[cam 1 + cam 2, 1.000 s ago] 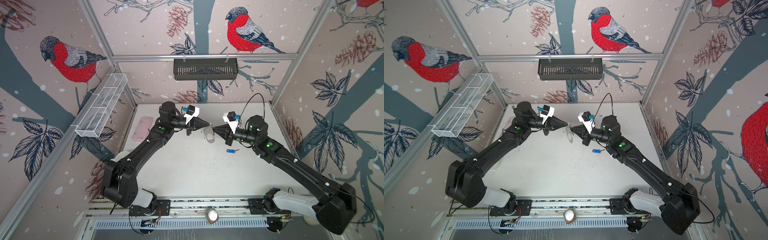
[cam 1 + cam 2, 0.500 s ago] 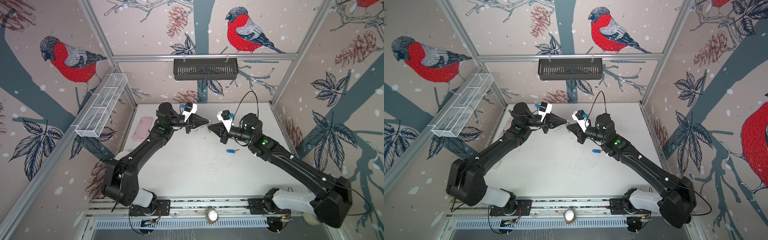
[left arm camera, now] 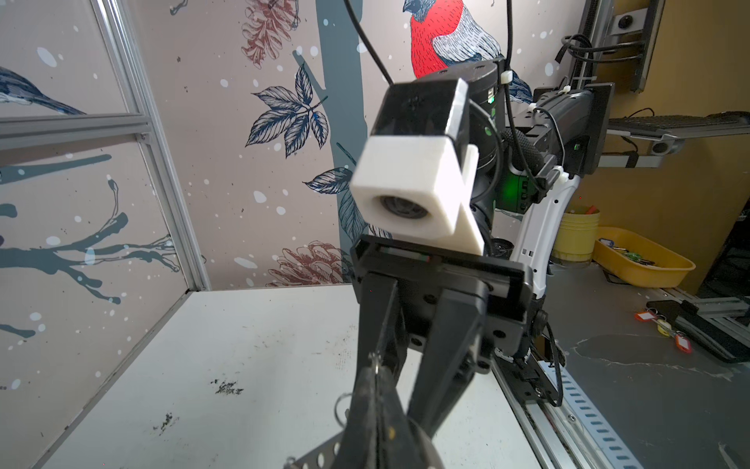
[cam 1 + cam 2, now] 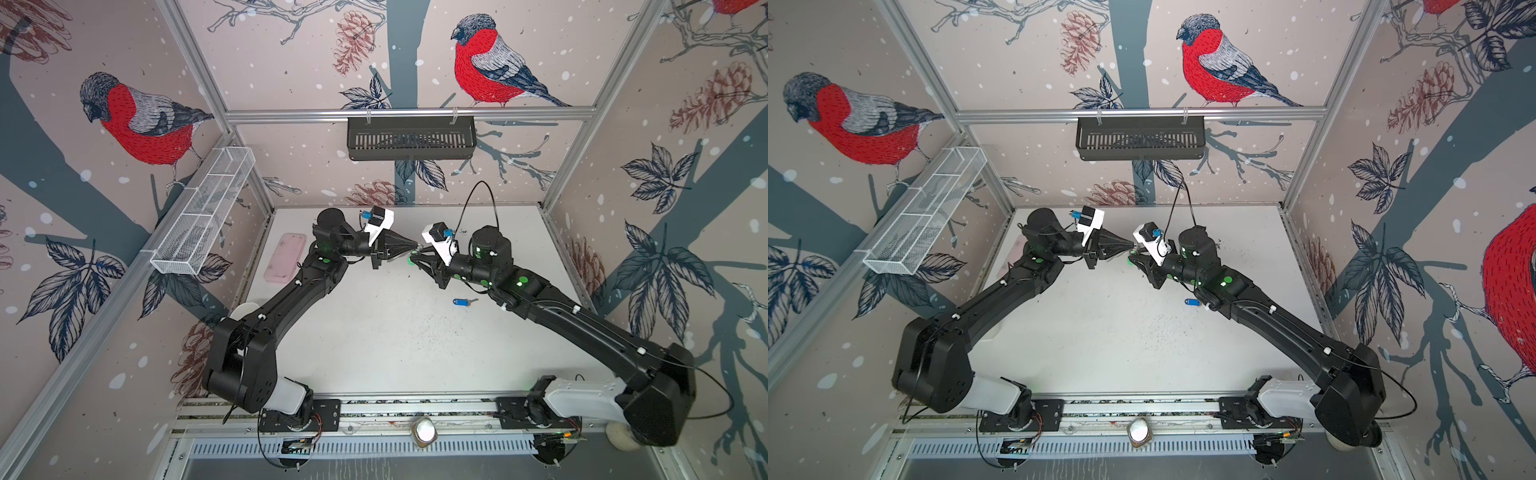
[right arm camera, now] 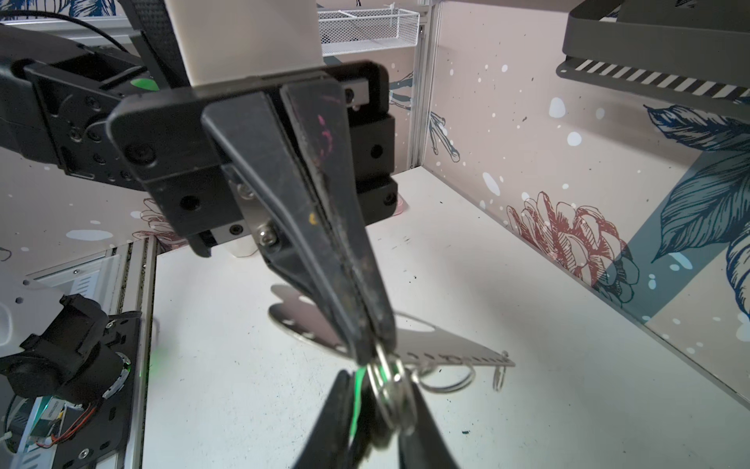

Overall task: Attach keys to a key ring
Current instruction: Insert the key into the keyring.

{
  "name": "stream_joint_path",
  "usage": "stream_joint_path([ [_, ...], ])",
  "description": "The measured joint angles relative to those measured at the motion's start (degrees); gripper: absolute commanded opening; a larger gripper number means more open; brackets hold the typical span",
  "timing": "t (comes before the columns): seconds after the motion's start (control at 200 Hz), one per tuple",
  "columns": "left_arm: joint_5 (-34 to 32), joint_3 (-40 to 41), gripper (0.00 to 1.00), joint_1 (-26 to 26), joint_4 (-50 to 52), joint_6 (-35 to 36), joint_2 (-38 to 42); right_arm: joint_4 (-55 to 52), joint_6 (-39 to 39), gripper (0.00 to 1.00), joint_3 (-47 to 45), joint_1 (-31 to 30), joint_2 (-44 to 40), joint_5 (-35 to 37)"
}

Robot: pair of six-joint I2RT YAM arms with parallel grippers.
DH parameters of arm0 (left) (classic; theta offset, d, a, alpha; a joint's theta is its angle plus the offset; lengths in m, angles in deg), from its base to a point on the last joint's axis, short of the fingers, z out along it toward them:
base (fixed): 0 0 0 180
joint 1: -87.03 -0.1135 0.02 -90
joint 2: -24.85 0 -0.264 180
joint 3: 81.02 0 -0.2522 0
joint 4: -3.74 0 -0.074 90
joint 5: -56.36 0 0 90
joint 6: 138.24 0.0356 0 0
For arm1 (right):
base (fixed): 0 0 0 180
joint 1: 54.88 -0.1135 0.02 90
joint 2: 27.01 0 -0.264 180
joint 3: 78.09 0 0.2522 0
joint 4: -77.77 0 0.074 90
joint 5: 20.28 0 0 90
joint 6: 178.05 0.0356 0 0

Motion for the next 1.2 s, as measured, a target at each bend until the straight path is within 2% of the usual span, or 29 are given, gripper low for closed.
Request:
stream_joint_path([
  [0.095, 0.6, 0.0, 0.0, 0.0, -1.2, -0.1, -0.1, -0.1, 0.0, 0.43, -0.6, 0.5, -2.1, 0.8],
  [0.445, 1.0, 0.0, 0.0, 0.0, -3.8, -2.2, -0.9, 3.6, 2.2, 0.44, -4.8, 6.8, -8.7, 1.2],
  [0.635, 1.6, 0.0, 0.0, 0.0, -6.0, -4.1, -1.3, 6.4, 3.4, 0.3, -4.5, 8.6, -8.5, -2.3],
  [0.93, 2.6, 0.0, 0.0, 0.0, -8.7, -6.2, -1.9, 7.6, 3.1, 0.26, -3.7, 7.6, -6.6, -9.5],
  [1.196, 2.8, -0.1, 0.0, 0.0, -10.2, -8.0, -2.3, 7.6, 2.7, 0.26, -3.6, 6.3, -6.5, -11.1],
])
